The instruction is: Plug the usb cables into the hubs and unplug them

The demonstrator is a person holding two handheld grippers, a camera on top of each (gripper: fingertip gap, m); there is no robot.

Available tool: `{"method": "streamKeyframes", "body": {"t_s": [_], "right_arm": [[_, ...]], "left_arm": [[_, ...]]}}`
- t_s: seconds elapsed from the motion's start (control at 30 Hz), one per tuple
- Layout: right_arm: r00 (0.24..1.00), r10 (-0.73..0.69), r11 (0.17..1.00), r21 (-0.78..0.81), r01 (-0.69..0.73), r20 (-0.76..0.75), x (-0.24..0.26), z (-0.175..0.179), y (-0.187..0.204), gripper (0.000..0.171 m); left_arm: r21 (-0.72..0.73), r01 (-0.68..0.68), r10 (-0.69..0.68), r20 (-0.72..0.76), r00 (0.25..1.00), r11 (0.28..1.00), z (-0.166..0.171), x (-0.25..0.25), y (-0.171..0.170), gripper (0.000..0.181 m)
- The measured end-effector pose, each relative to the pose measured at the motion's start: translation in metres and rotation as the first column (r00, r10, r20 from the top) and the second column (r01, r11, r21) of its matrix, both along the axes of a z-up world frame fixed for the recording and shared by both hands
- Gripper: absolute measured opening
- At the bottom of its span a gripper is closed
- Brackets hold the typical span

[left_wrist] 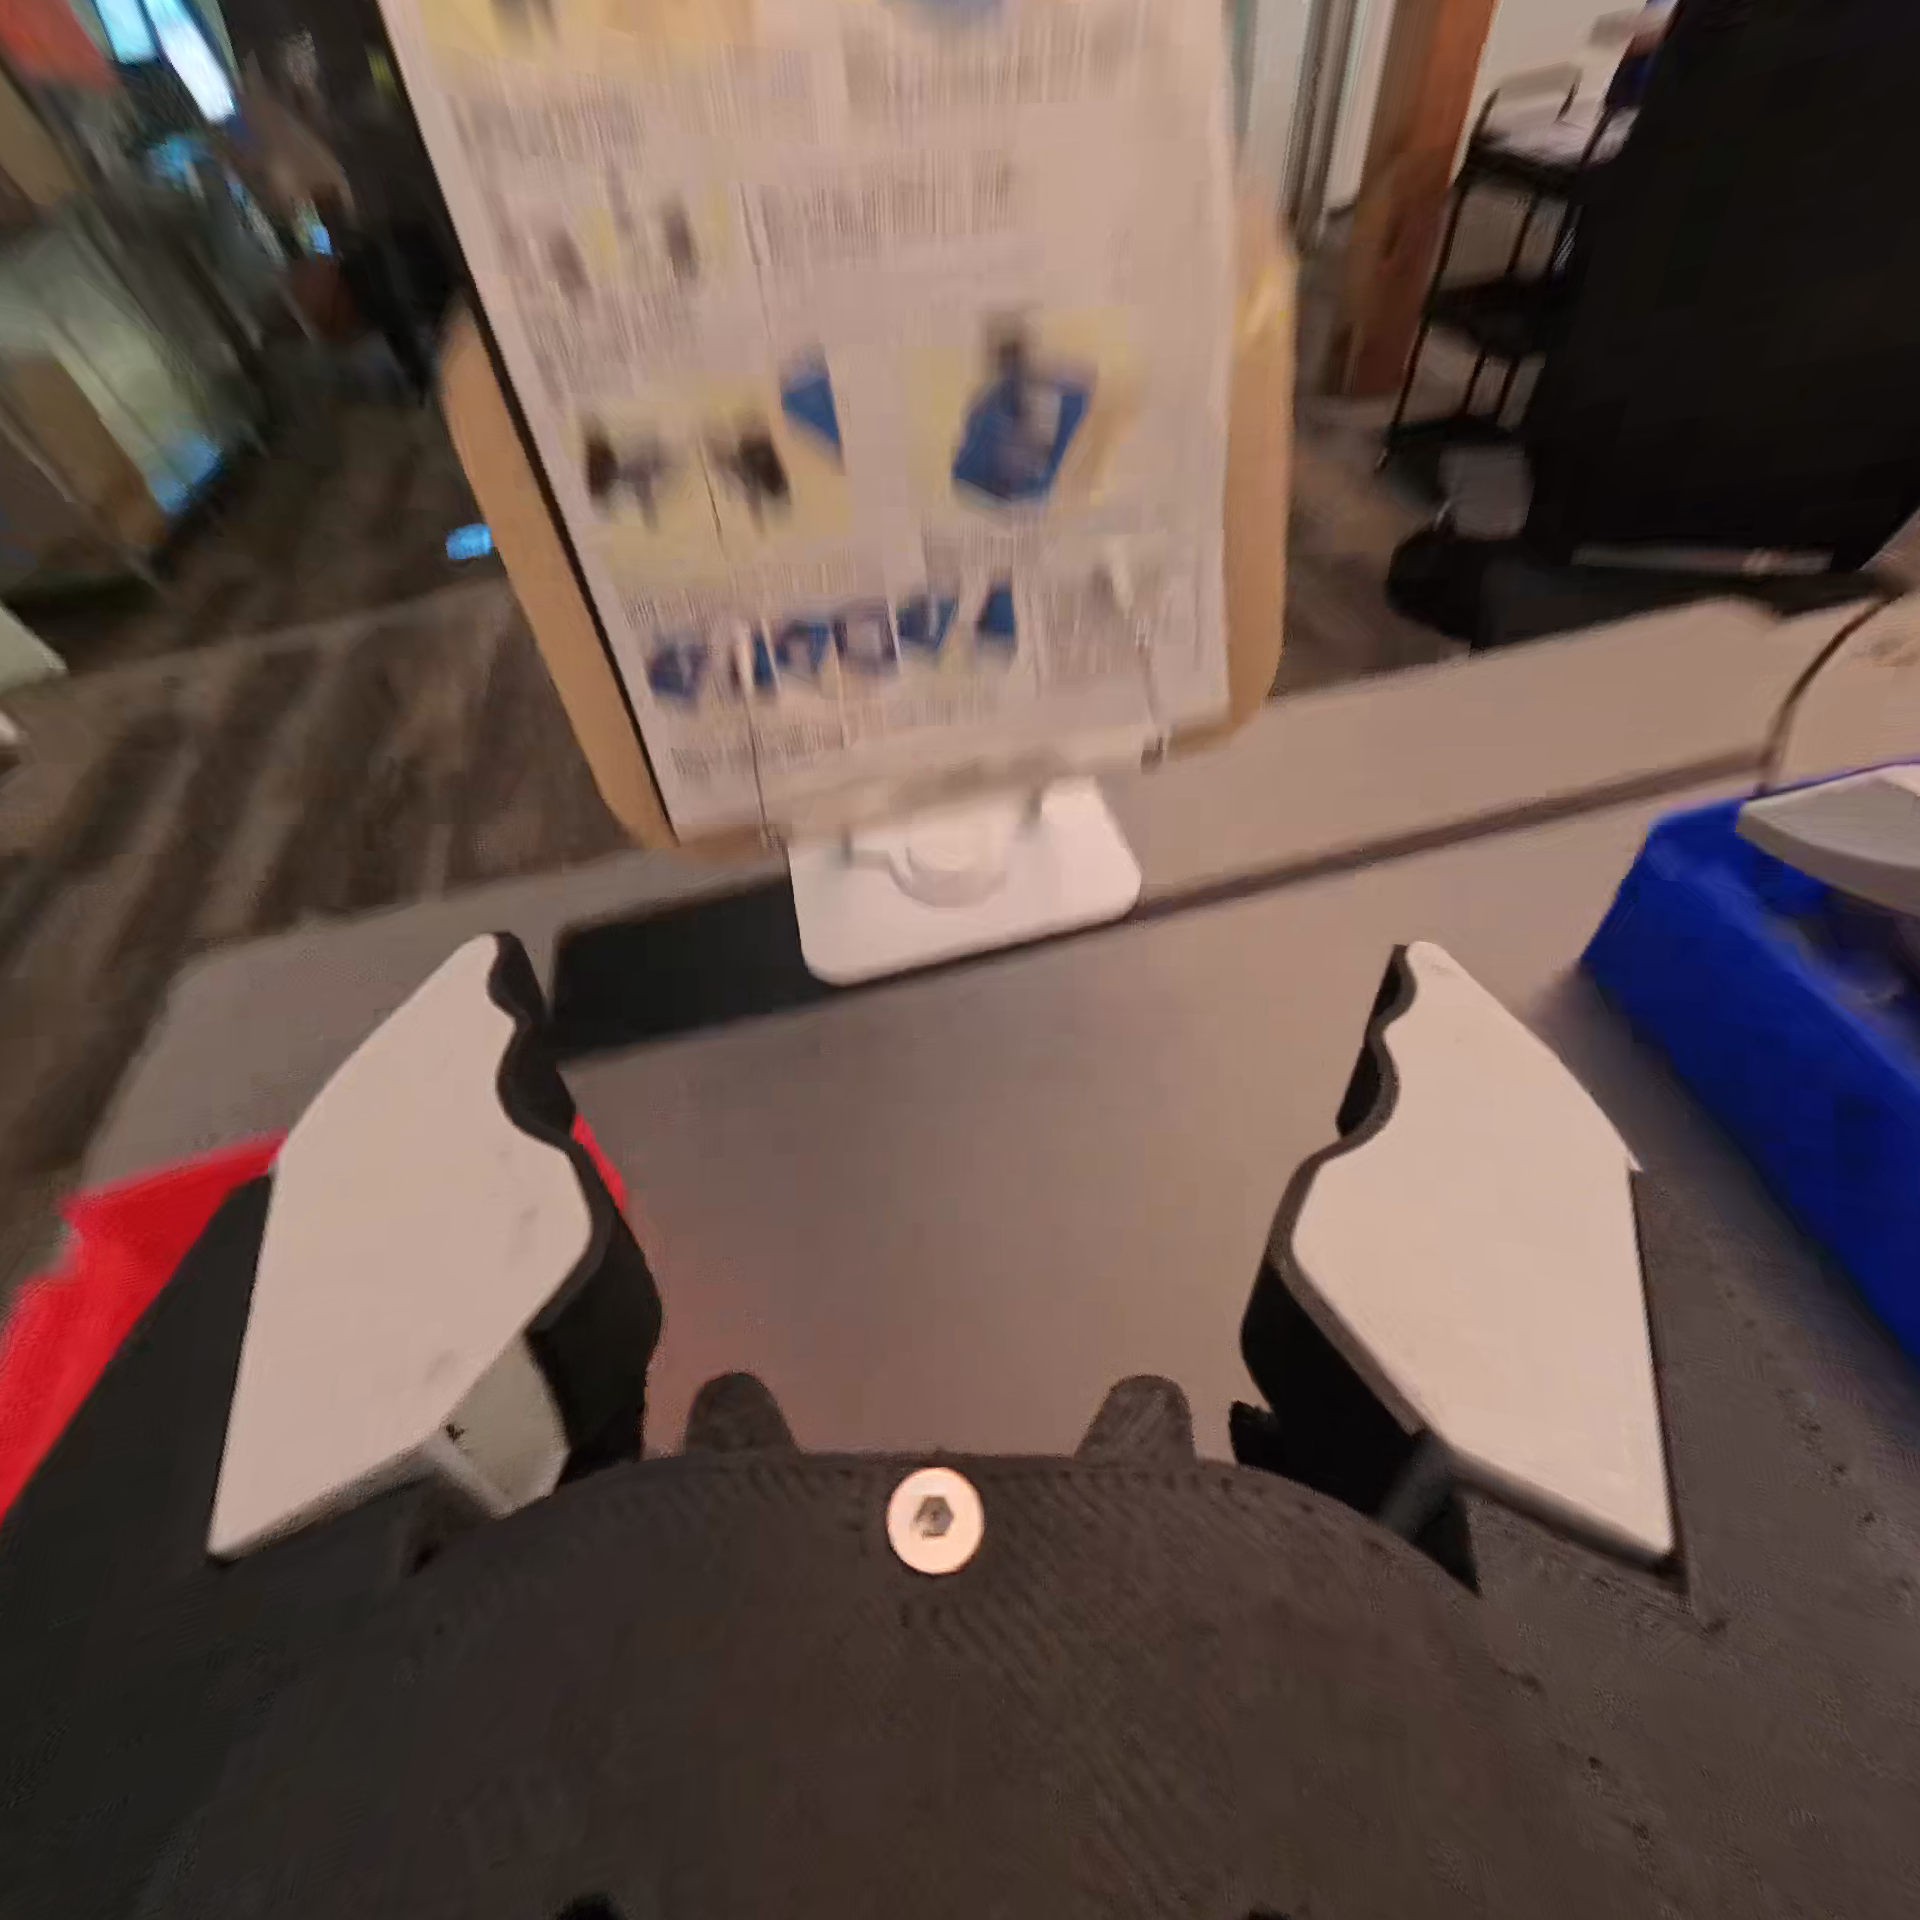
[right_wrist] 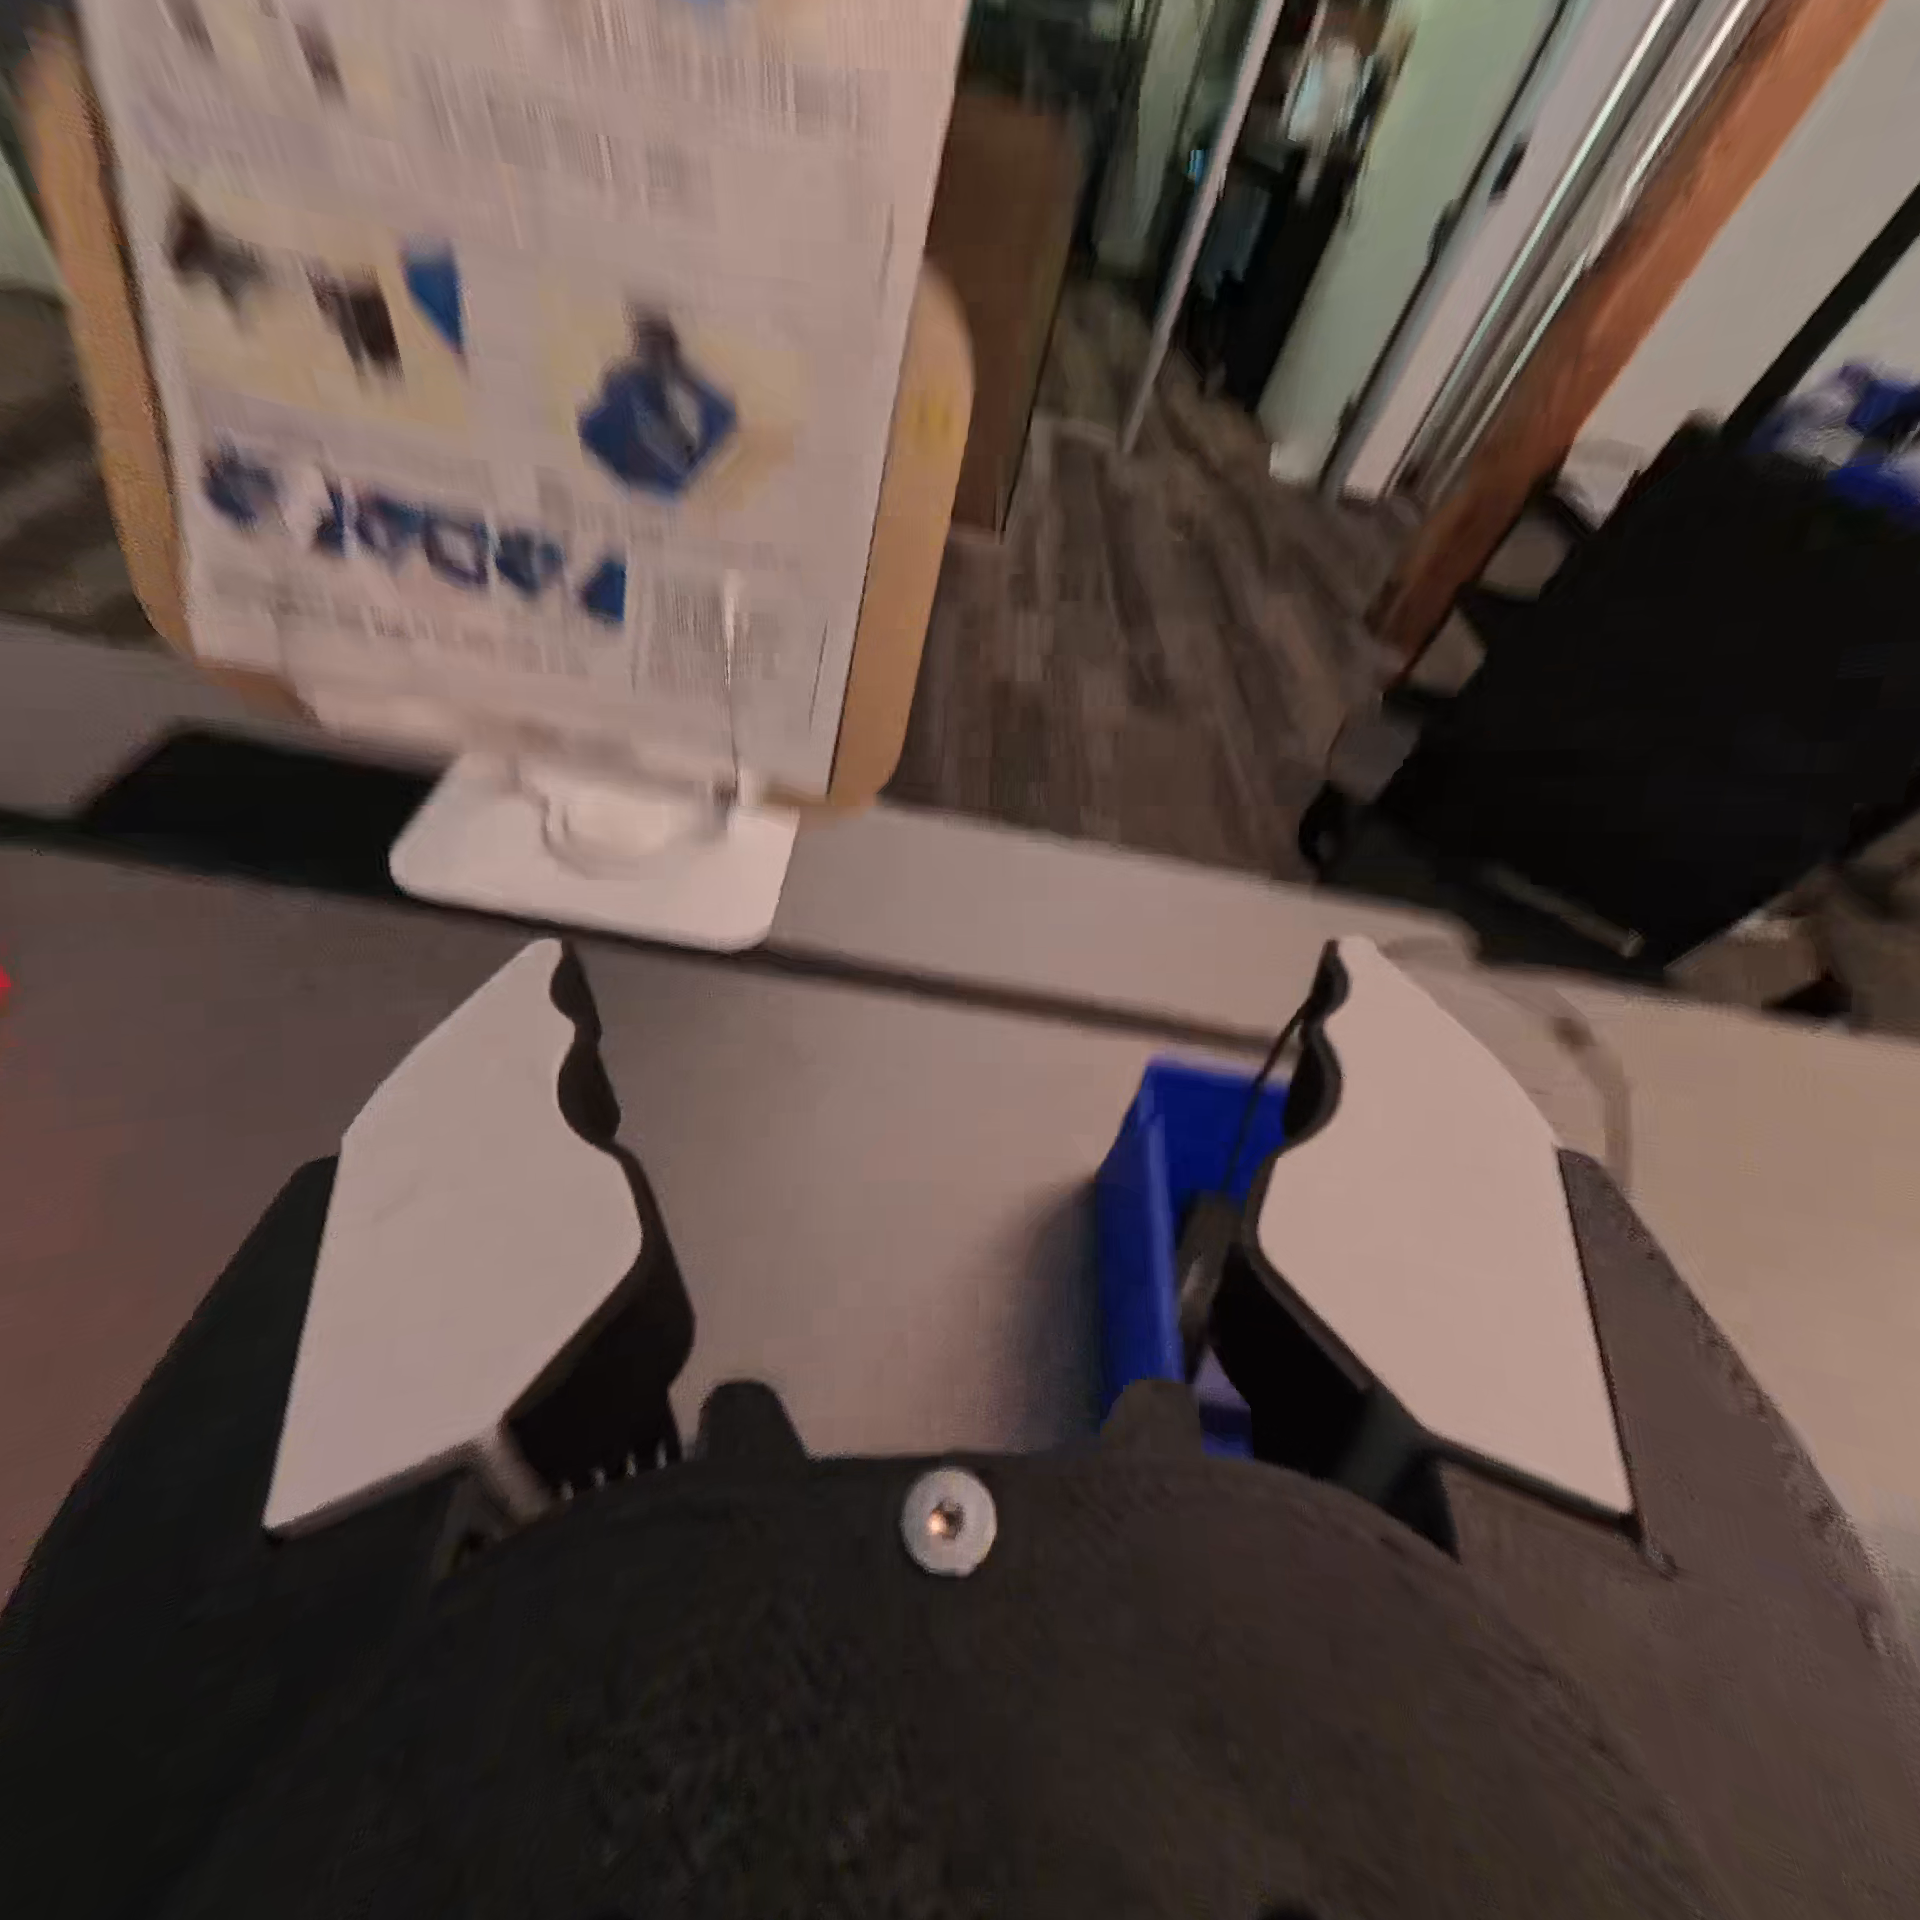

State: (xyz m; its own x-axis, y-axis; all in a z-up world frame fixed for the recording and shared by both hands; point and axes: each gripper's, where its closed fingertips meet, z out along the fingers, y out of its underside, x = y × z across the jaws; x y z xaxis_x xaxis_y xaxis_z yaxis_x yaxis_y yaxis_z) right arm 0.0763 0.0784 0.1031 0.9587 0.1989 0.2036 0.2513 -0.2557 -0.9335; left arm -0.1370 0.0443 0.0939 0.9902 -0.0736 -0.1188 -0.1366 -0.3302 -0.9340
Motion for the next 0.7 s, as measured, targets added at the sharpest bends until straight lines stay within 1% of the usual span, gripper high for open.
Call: {"method": "streamKeyframes", "body": {"t_s": [0.07,0.13,0.2,0.27,0.37,0.43,0.57,0.7], "right_arm": [[0.998,-0.005,0.994,-0.114,-0.001,-0.055,-0.007,-0.085,-0.001,0.129],[0.997,-0.018,0.977,-0.213,0.002,-0.074,-0.010,-0.153,-0.004,0.129],[0.997,-0.022,0.957,-0.289,0.000,-0.072,-0.014,-0.204,-0.008,0.129],[0.996,-0.022,0.940,-0.340,-0.008,-0.084,-0.020,-0.237,-0.010,0.129],[0.994,-0.028,0.915,-0.404,-0.017,-0.104,-0.031,-0.268,-0.011,0.129],[0.992,-0.043,0.899,-0.438,-0.012,-0.116,-0.037,-0.282,-0.010,0.129],[0.986,-0.050,0.869,-0.494,-0.034,-0.157,-0.052,-0.301,-0.007,0.129],[0.991,-0.055,0.869,-0.494,-0.014,-0.125,-0.059,-0.303,-0.001,0.132]], "left_arm": [[-0.056,-0.059,0.058,-0.021,0.998,0.997,-0.081,-0.008,0.002,0.144],[-0.086,-0.113,0.110,-0.040,0.993,0.990,-0.141,-0.016,-0.001,0.144],[-0.147,-0.160,0.155,-0.046,0.987,0.976,-0.186,-0.022,-0.007,0.145],[-0.200,-0.191,0.188,-0.033,0.982,0.961,-0.220,-0.026,-0.012,0.145],[-0.279,-0.213,0.222,0.000,0.975,0.936,-0.255,-0.029,-0.014,0.145],[-0.322,-0.202,0.227,0.040,0.973,0.925,-0.268,-0.027,-0.013,0.145],[-0.340,-0.202,0.226,0.031,0.974,0.918,-0.274,-0.027,-0.007,0.145],[-0.407,-0.187,0.227,0.053,0.972,0.894,-0.287,-0.021,-0.004,0.145]]}}
